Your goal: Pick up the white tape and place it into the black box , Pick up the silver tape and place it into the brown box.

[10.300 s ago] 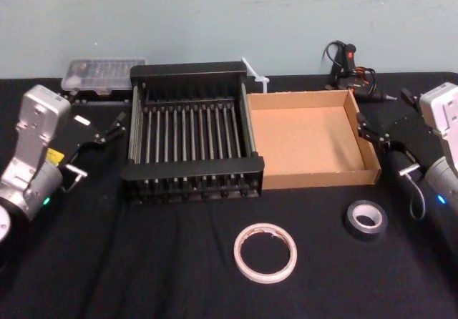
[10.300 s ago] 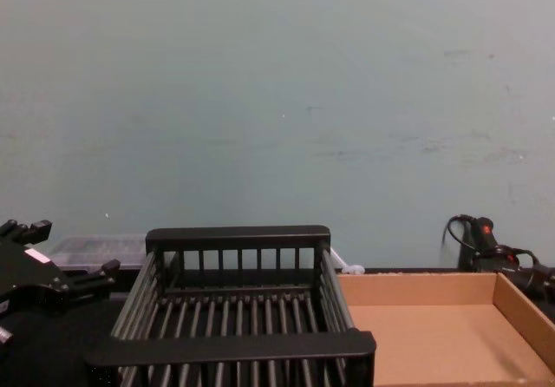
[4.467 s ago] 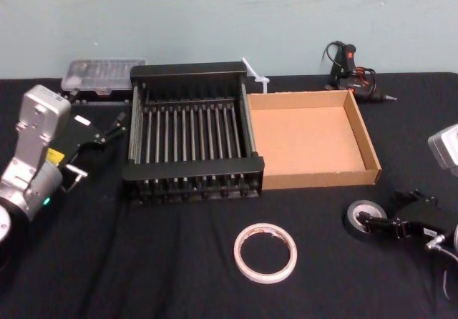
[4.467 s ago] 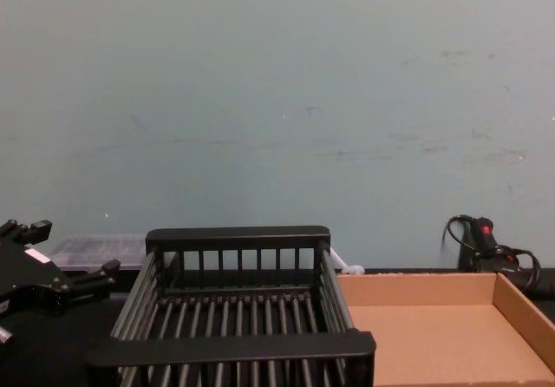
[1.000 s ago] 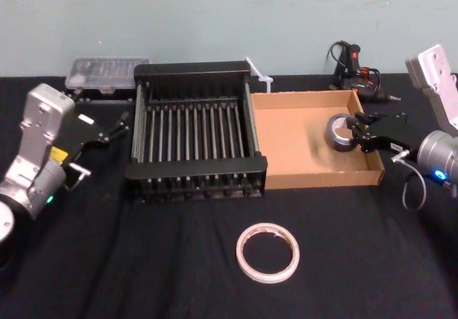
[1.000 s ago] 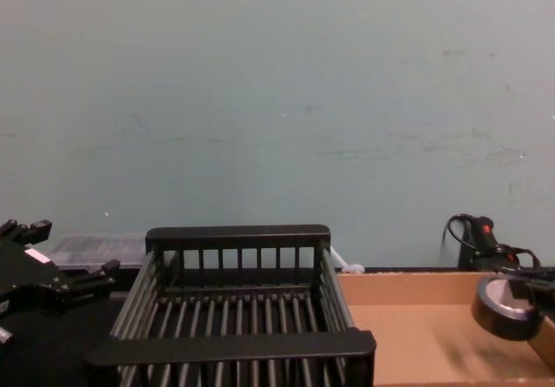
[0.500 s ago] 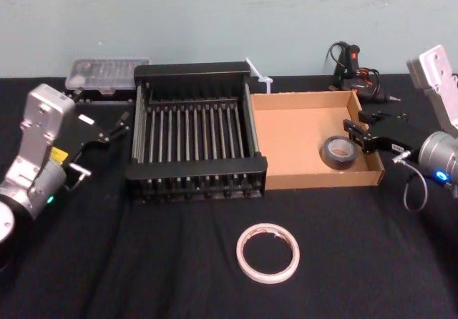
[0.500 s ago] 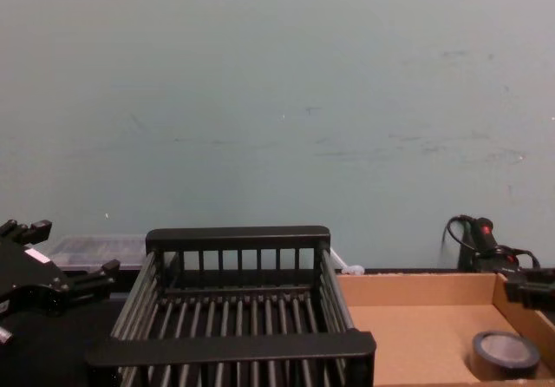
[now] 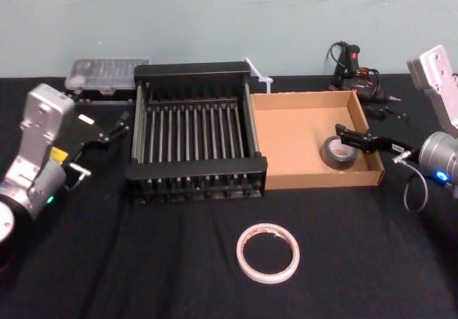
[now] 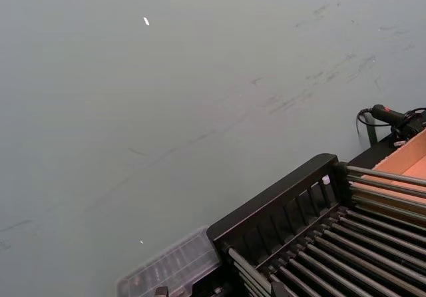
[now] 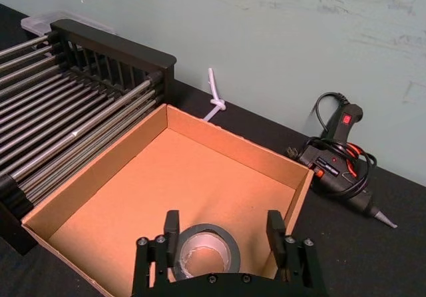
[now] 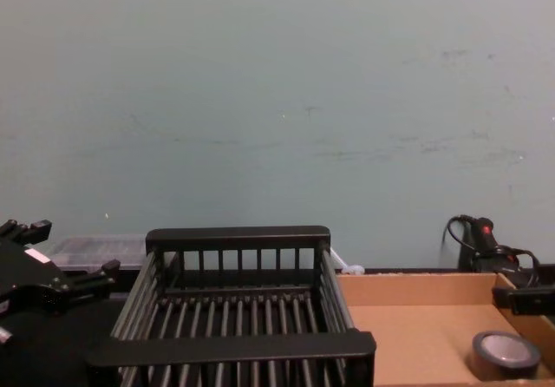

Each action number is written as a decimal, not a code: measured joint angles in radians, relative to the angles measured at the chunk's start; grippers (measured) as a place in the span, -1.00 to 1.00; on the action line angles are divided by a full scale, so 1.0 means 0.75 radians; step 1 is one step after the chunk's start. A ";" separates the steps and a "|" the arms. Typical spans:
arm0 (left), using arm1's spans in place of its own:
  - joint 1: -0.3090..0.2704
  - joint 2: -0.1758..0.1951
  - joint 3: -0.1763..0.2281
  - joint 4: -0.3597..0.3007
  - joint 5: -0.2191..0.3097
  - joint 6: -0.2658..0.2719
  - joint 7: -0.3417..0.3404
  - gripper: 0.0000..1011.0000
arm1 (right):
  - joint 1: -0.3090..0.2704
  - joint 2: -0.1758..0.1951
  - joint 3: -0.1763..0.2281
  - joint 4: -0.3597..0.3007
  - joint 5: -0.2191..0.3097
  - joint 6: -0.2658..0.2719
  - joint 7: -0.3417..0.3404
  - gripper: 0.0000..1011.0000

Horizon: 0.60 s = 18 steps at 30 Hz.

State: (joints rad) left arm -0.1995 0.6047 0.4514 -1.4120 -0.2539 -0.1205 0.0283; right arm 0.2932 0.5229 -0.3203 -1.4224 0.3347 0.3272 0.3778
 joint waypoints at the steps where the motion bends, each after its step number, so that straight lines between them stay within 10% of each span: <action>1: 0.000 0.000 0.000 0.000 0.000 0.000 0.000 0.98 | 0.000 0.000 0.000 0.000 0.000 0.000 0.000 0.65; 7: 0.000 0.000 0.000 0.000 0.000 0.000 0.000 0.98 | -0.001 0.000 0.000 -0.001 0.001 0.001 0.000 0.97; 18: 0.000 0.000 0.000 0.000 0.000 0.000 0.000 0.98 | -0.058 0.029 0.041 -0.097 0.023 0.043 0.013 0.98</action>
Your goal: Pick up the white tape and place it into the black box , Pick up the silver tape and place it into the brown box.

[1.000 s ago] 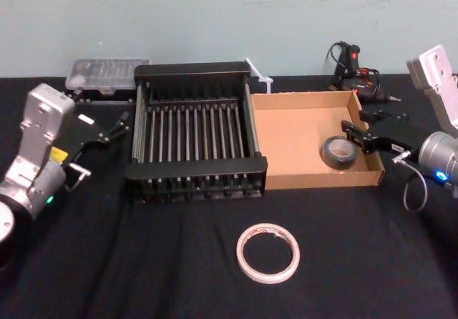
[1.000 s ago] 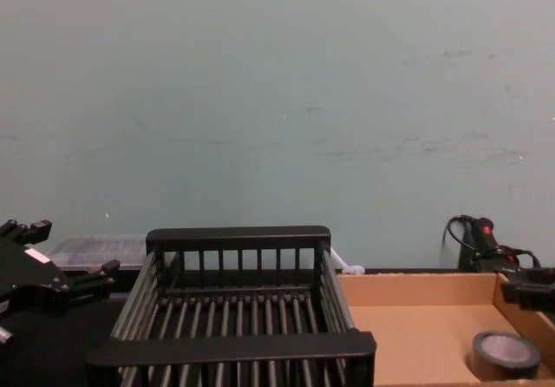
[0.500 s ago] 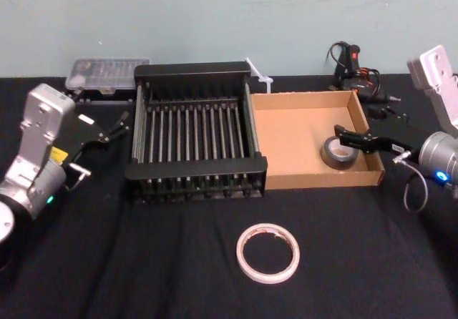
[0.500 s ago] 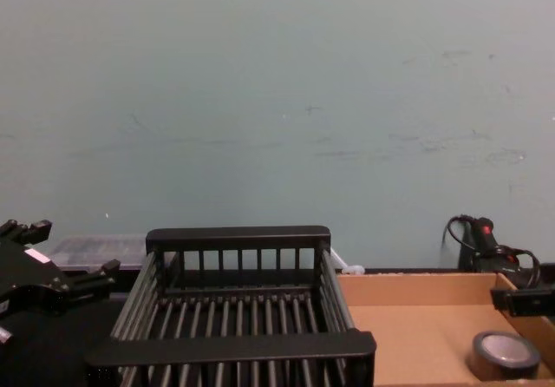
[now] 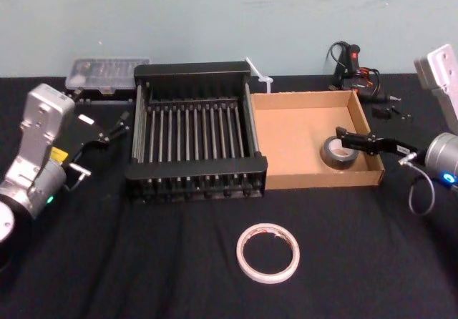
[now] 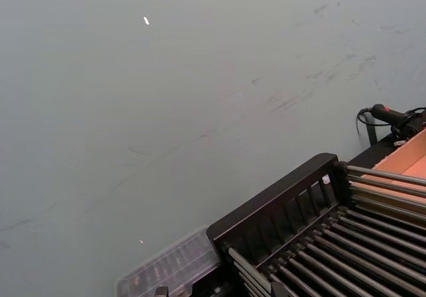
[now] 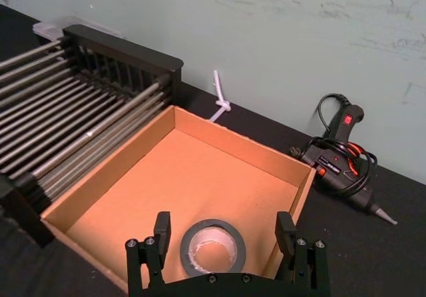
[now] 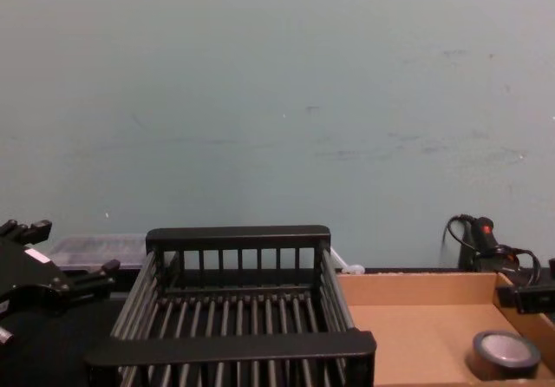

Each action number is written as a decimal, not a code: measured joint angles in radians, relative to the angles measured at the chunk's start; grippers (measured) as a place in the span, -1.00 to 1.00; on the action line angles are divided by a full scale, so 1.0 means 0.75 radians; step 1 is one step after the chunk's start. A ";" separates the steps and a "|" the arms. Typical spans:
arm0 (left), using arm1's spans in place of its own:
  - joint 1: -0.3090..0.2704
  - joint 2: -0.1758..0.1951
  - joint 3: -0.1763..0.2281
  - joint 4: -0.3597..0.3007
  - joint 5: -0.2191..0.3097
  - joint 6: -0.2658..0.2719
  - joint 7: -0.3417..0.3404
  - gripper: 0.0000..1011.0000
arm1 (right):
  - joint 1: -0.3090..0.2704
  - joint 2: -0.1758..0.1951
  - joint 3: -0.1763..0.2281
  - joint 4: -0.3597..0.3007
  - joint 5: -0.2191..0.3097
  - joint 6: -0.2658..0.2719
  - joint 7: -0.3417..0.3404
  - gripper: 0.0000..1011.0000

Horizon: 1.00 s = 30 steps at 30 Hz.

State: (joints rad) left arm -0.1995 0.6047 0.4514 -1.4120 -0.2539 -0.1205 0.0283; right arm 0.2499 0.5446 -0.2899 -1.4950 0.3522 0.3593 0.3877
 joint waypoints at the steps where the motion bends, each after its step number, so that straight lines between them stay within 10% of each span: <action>1: 0.000 0.000 0.000 0.000 0.000 0.000 0.000 0.98 | 0.000 0.000 0.000 0.000 0.000 0.000 0.000 0.98; 13: 0.000 0.000 0.000 0.000 0.000 0.000 0.000 0.98 | -0.141 0.107 0.025 -0.208 0.086 0.073 0.060 0.98; 30: 0.000 0.000 0.000 0.000 0.000 0.000 0.000 0.98 | -0.176 0.199 -0.105 -0.300 0.125 0.070 0.178 0.98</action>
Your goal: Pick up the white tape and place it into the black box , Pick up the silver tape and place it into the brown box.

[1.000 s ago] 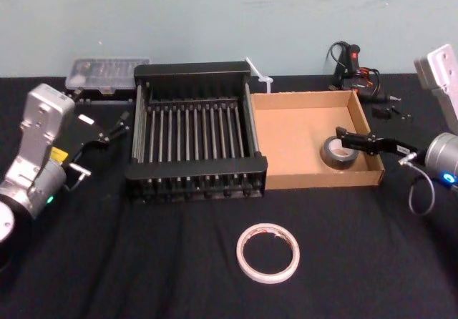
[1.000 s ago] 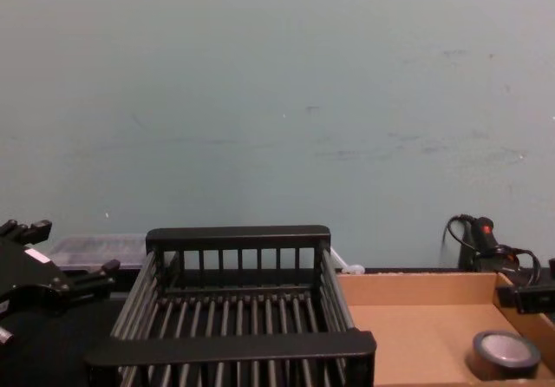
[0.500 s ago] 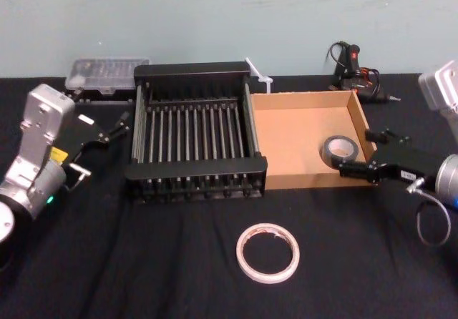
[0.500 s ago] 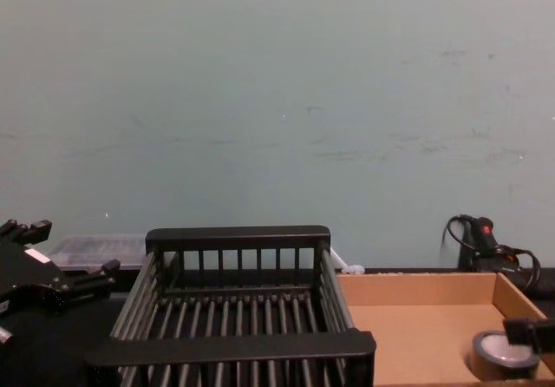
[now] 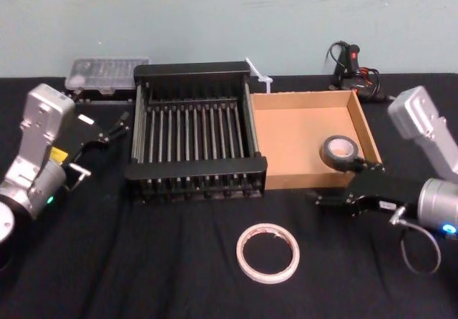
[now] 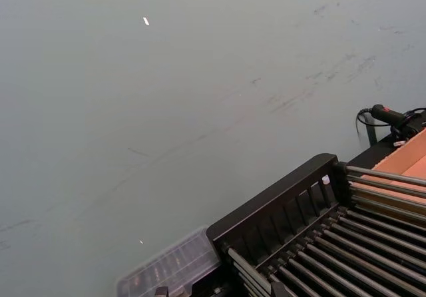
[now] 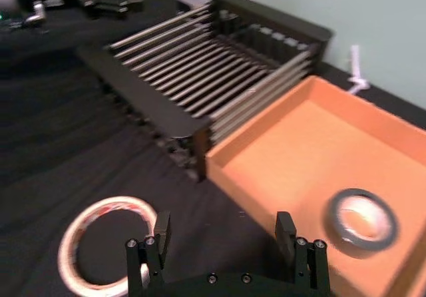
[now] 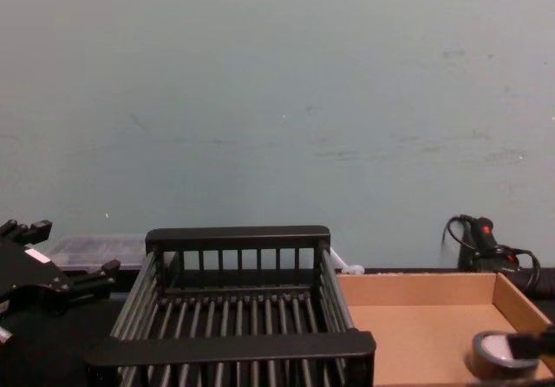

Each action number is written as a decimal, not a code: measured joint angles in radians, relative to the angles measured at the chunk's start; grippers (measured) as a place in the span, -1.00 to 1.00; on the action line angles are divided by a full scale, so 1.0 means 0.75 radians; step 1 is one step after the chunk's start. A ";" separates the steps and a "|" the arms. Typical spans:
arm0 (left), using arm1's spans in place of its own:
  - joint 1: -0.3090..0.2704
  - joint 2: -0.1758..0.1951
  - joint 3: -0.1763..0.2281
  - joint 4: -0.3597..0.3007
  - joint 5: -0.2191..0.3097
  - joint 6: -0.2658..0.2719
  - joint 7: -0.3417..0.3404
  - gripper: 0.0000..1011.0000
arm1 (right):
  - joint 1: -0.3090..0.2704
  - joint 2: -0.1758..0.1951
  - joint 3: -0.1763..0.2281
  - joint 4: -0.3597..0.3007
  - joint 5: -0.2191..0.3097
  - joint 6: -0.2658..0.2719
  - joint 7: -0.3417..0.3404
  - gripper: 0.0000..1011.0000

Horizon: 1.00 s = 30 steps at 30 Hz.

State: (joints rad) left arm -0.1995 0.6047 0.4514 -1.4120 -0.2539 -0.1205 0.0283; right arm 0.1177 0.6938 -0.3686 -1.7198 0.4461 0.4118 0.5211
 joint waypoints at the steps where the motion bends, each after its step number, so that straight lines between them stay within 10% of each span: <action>1: 0.000 0.000 0.000 0.000 0.000 0.000 0.000 0.98 | 0.008 0.002 -0.021 0.000 -0.001 -0.001 0.011 0.98; 30: 0.000 0.000 0.000 0.000 0.000 0.000 0.000 0.98 | 0.122 0.031 -0.271 0.064 -0.060 -0.020 0.102 0.98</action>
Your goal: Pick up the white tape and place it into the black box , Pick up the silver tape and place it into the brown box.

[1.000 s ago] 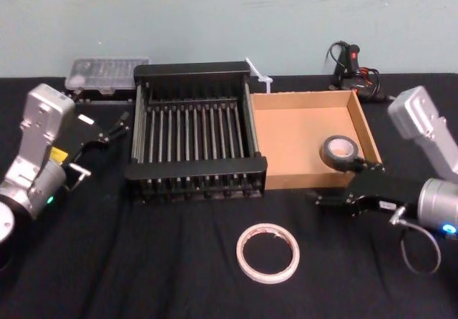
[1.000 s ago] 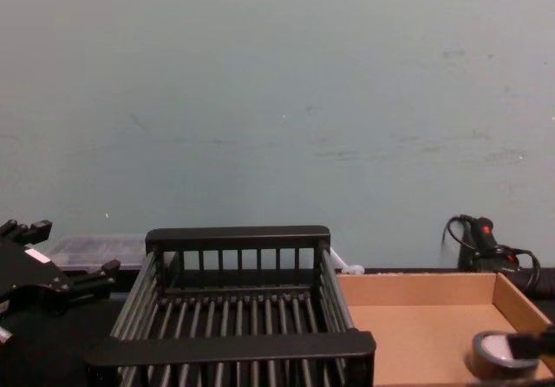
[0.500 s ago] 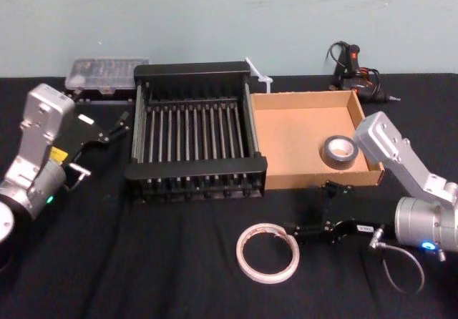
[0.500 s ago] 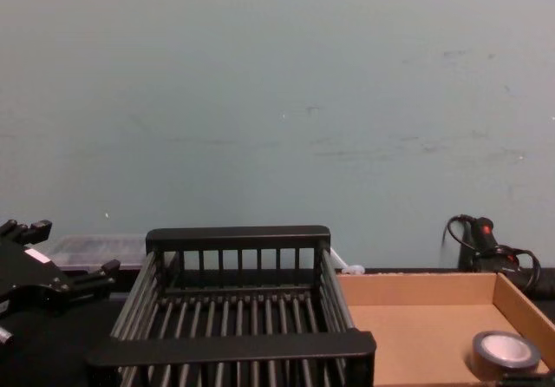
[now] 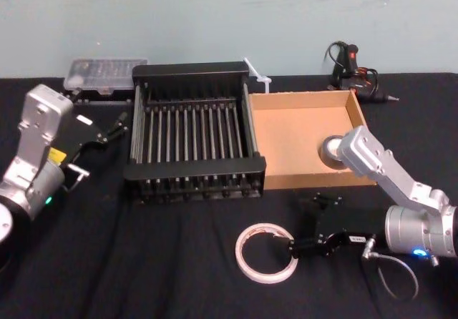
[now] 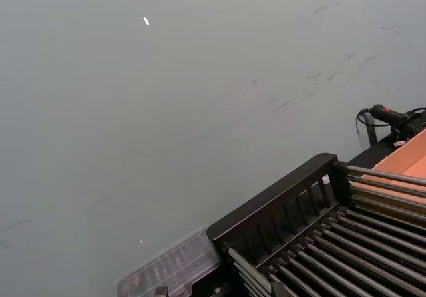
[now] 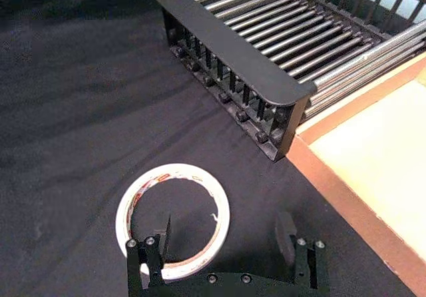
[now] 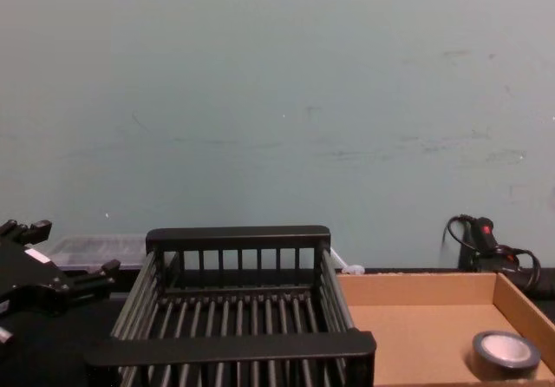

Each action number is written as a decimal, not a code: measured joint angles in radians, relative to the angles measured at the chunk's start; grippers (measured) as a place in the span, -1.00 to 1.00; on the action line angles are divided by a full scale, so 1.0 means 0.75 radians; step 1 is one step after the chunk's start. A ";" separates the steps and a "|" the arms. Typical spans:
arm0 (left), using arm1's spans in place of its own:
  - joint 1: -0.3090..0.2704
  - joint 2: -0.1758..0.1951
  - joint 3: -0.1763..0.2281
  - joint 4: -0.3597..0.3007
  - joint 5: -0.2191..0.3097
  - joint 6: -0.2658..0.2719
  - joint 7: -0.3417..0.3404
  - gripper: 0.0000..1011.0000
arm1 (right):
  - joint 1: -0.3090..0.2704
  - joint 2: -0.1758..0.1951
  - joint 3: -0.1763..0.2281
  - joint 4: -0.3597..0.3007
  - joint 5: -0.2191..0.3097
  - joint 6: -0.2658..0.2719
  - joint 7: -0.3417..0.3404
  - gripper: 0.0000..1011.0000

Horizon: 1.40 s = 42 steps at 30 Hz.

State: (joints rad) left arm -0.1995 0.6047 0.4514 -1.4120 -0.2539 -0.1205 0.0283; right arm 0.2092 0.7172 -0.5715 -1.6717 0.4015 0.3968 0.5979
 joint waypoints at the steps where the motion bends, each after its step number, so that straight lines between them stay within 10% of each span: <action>1: 0.000 0.000 0.000 0.000 0.000 0.000 0.000 0.98 | 0.002 0.000 -0.003 0.002 -0.002 0.000 0.001 0.98; 42: 0.000 0.000 0.000 0.000 0.000 0.000 0.000 0.98 | 0.067 -0.058 -0.091 0.105 -0.078 0.021 0.022 0.98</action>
State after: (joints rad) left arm -0.1995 0.6047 0.4514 -1.4120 -0.2539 -0.1205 0.0283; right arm 0.2593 0.6735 -0.6396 -1.5932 0.3430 0.4126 0.6145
